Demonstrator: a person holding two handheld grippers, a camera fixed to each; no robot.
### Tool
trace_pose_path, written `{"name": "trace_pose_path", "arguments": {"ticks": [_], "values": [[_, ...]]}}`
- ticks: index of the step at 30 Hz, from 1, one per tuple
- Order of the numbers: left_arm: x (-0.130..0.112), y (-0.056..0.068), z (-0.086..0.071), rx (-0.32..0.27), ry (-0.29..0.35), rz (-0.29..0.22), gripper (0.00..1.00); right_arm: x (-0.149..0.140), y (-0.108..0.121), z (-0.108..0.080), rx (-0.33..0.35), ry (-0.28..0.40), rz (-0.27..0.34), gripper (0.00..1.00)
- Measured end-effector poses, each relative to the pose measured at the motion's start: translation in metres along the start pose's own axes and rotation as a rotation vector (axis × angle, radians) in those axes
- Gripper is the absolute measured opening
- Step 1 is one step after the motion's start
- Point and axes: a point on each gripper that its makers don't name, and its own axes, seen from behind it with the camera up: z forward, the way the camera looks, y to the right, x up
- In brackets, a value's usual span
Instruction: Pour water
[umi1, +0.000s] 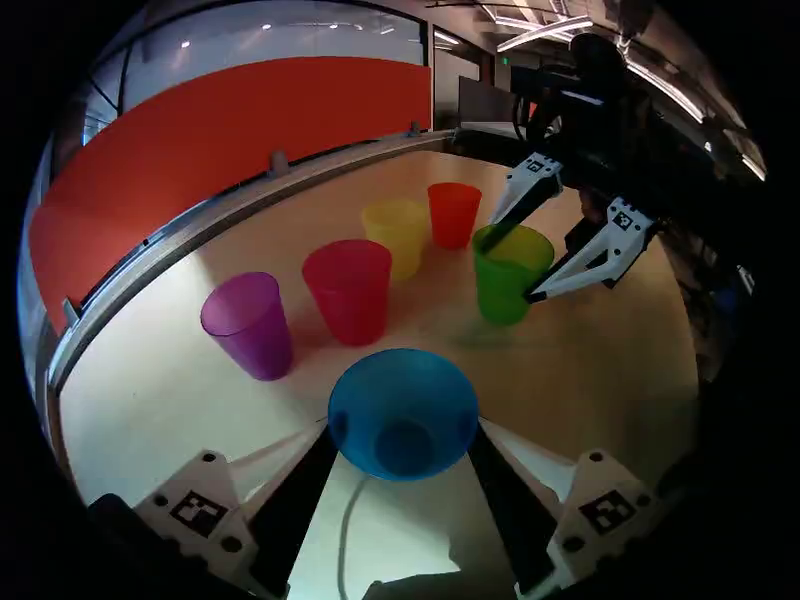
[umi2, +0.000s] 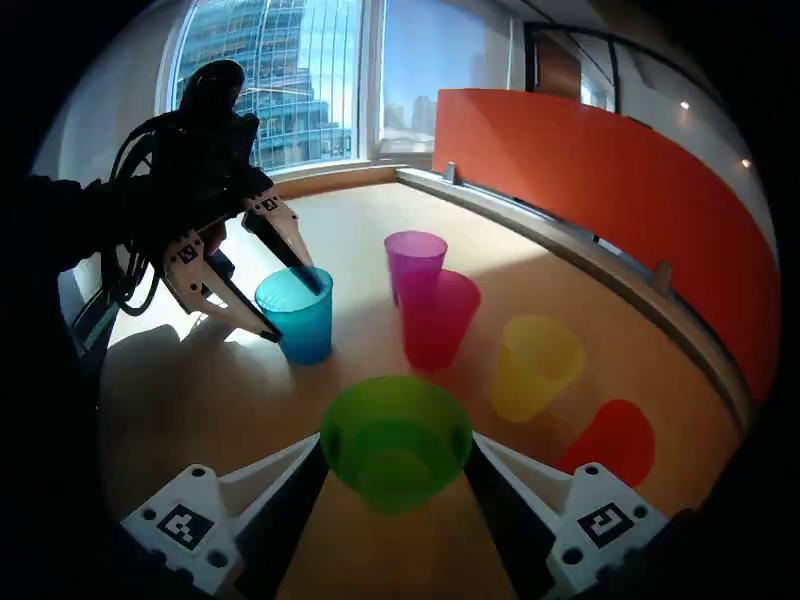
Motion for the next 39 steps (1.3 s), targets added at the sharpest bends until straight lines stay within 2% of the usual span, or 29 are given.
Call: {"name": "trace_pose_path", "arguments": {"ticks": [9,18,34,39], "values": [[-0.014,0.0,0.004,0.003,-0.043,0.022,0.86,-0.003,-0.002,0.004,0.001,-0.004,-0.001,0.91],[-0.025,0.003,-0.001,0.002,-0.079,0.037,0.86,-0.005,-0.001,0.008,-0.004,0.0,0.007,0.91],[-0.031,0.003,-0.008,0.013,-0.09,0.016,0.86,-0.01,0.0,0.007,-0.011,0.007,0.013,0.92],[-0.032,0.004,-0.011,0.018,-0.093,0.008,0.86,-0.013,0.001,0.006,-0.025,0.0,0.006,0.98]]}}
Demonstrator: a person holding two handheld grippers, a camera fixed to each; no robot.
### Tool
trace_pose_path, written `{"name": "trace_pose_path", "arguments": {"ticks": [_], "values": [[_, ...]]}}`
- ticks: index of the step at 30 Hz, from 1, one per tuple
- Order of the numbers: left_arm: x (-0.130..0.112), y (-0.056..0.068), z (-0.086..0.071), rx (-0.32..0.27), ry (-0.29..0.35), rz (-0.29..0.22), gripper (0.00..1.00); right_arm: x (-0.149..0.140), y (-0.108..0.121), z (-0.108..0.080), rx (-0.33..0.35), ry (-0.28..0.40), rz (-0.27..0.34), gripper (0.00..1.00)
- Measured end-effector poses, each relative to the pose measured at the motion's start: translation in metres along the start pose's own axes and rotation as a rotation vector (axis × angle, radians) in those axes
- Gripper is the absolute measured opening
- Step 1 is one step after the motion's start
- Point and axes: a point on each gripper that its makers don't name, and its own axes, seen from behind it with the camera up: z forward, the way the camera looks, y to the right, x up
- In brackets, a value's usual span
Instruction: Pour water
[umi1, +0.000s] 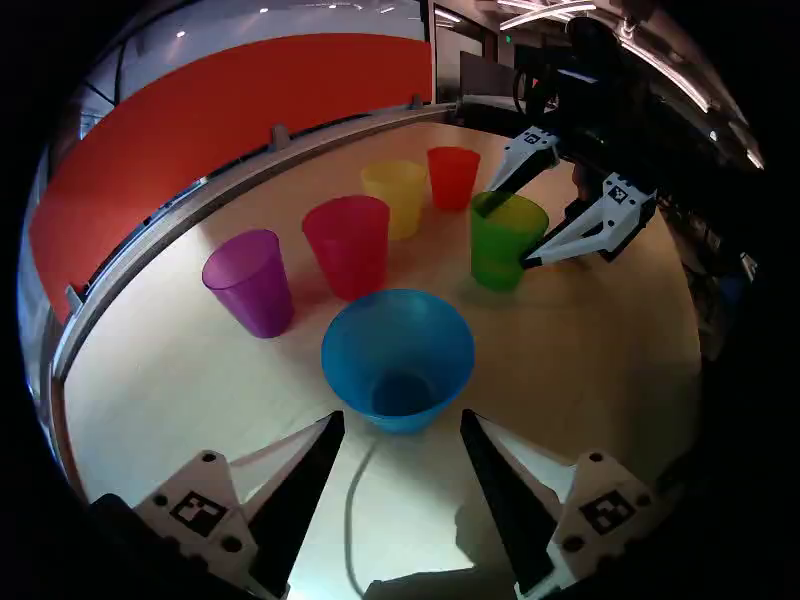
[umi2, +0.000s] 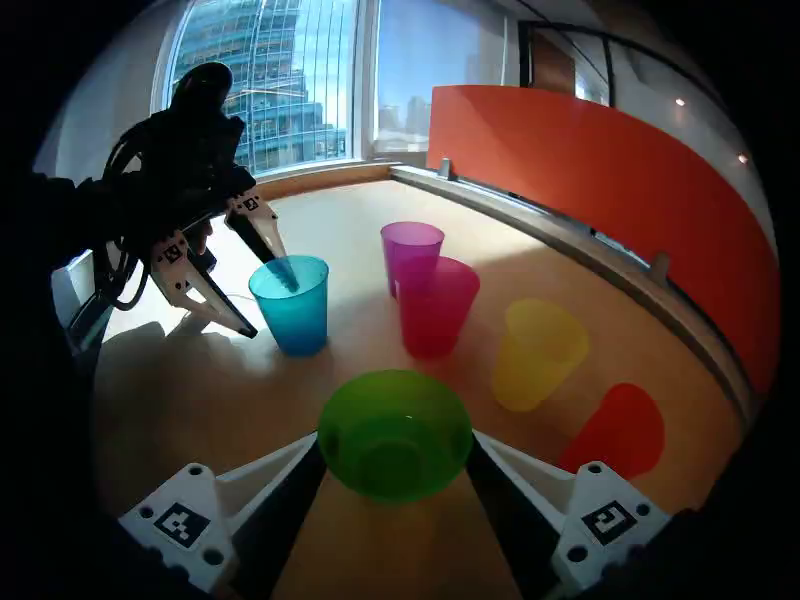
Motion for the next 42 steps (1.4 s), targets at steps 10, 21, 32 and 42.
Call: {"name": "trace_pose_path", "arguments": {"ticks": [10,21,32,42], "values": [[-0.002,-0.001,-0.009,0.015,0.006,-0.02,0.86,-0.004,0.002,-0.008,-0.024,0.0,0.01,1.0],[-0.01,-0.001,-0.024,0.058,0.023,-0.056,0.86,-0.011,0.002,-0.034,-0.063,0.021,0.043,1.0],[-0.016,-0.005,-0.045,0.116,0.053,-0.093,0.86,-0.023,0.006,-0.067,-0.118,0.034,0.06,1.0],[-0.019,-0.01,-0.055,0.16,0.069,-0.123,0.86,-0.025,0.013,-0.083,-0.166,0.055,0.091,1.0]]}}
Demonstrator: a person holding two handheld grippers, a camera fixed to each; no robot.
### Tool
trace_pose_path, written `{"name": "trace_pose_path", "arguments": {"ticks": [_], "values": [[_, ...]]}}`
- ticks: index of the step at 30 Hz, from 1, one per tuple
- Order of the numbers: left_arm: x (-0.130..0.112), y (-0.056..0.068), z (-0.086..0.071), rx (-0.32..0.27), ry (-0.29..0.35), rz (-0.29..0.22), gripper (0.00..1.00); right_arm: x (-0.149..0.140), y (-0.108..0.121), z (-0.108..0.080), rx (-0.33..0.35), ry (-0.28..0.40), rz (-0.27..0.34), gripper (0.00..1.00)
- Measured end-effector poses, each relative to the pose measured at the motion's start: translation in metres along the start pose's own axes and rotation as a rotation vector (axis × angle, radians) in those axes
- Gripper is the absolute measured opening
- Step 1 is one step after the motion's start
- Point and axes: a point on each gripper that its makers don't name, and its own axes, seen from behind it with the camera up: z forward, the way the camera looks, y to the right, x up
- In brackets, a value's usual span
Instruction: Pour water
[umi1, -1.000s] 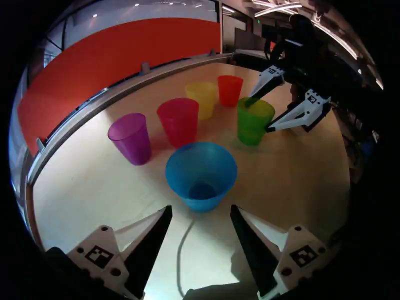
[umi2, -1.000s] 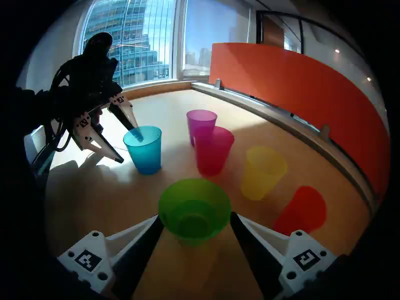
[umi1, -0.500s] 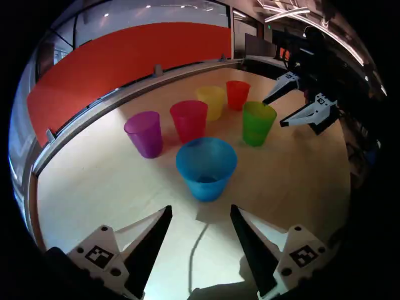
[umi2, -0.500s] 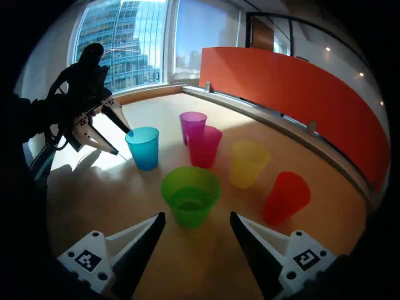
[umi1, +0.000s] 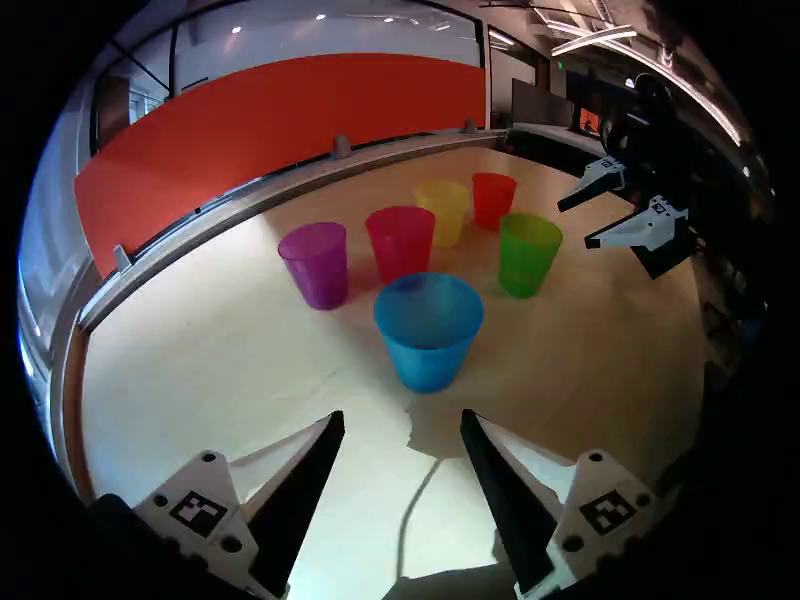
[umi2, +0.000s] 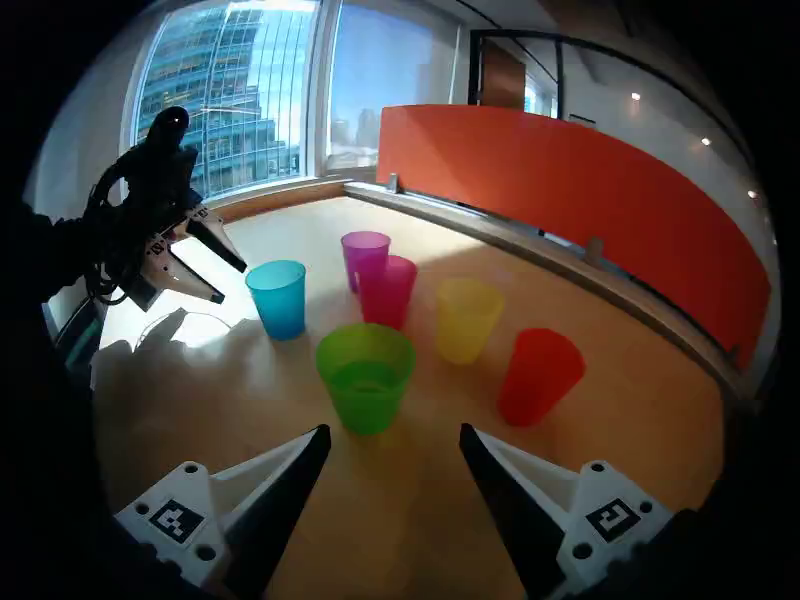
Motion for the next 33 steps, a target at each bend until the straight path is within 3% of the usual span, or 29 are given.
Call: {"name": "trace_pose_path", "arguments": {"ticks": [13,27,33], "values": [[0.008,-0.014,-0.013,0.099,0.085,-0.055,0.86,0.002,0.018,-0.012,-0.098,0.051,0.055,1.0],[0.031,-0.054,-0.048,0.316,0.257,-0.129,0.86,0.023,0.052,-0.033,-0.284,0.161,0.134,1.0],[0.046,-0.063,-0.063,0.386,0.35,-0.145,0.86,0.038,0.068,-0.045,-0.377,0.234,0.153,1.0]]}}
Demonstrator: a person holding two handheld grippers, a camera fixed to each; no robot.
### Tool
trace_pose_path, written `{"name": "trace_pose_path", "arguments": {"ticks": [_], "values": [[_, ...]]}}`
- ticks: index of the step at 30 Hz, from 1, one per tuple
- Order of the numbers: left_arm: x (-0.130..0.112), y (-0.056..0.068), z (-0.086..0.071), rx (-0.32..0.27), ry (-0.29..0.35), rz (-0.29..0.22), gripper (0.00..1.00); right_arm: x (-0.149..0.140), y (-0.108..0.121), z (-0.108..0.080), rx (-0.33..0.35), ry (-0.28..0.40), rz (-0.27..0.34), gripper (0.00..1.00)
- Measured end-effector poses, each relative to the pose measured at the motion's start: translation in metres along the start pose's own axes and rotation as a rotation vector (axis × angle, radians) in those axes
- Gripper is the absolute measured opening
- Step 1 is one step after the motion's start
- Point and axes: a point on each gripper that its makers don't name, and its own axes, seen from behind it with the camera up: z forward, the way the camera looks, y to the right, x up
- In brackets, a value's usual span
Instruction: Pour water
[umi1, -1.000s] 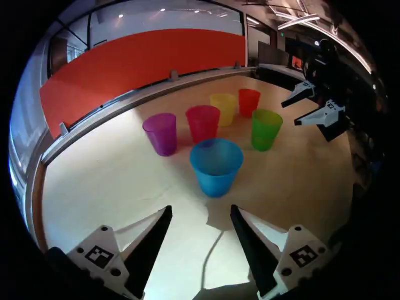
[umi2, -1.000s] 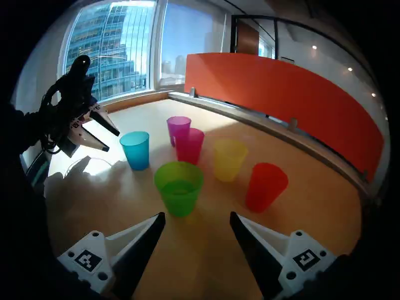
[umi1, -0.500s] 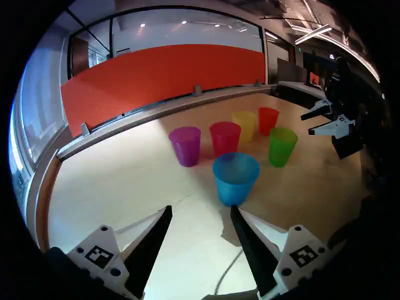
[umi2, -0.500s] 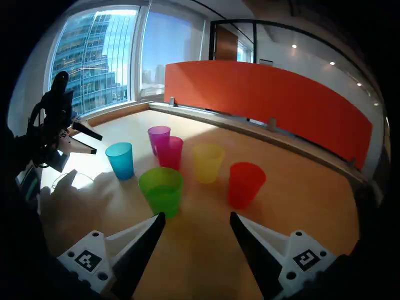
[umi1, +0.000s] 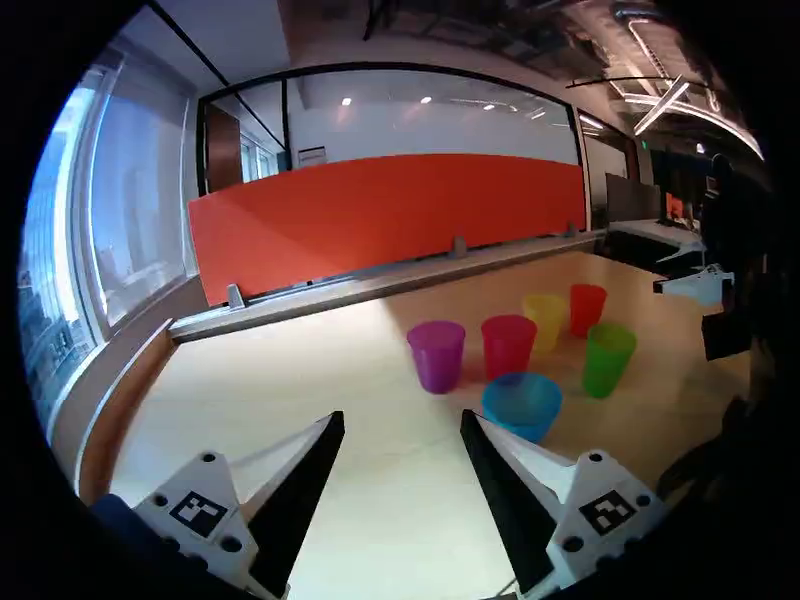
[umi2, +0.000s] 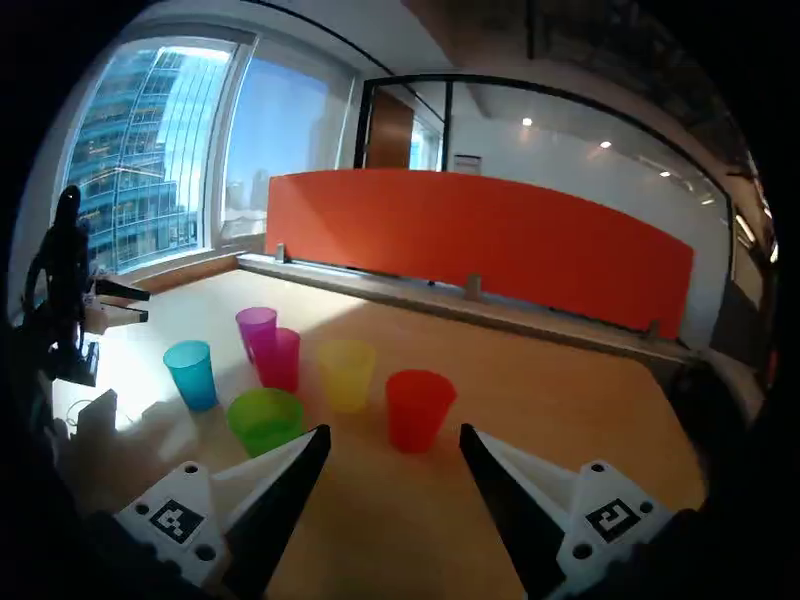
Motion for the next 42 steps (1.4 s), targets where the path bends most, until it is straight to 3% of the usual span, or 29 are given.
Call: {"name": "trace_pose_path", "arguments": {"ticks": [14,24,32,42], "values": [[0.035,-0.022,-0.017,0.145,0.186,-0.125,0.86,0.033,0.024,-0.009,-0.17,0.174,0.041,1.0],[0.043,-0.038,-0.027,0.236,0.256,-0.201,0.86,0.057,0.05,-0.026,-0.324,0.301,0.075,1.0],[0.055,-0.043,-0.035,0.285,0.299,-0.178,0.86,0.067,0.062,-0.042,-0.404,0.356,0.083,1.0],[0.067,-0.042,-0.043,0.321,0.347,-0.157,0.86,0.072,0.067,-0.054,-0.407,0.371,0.126,1.0]]}}
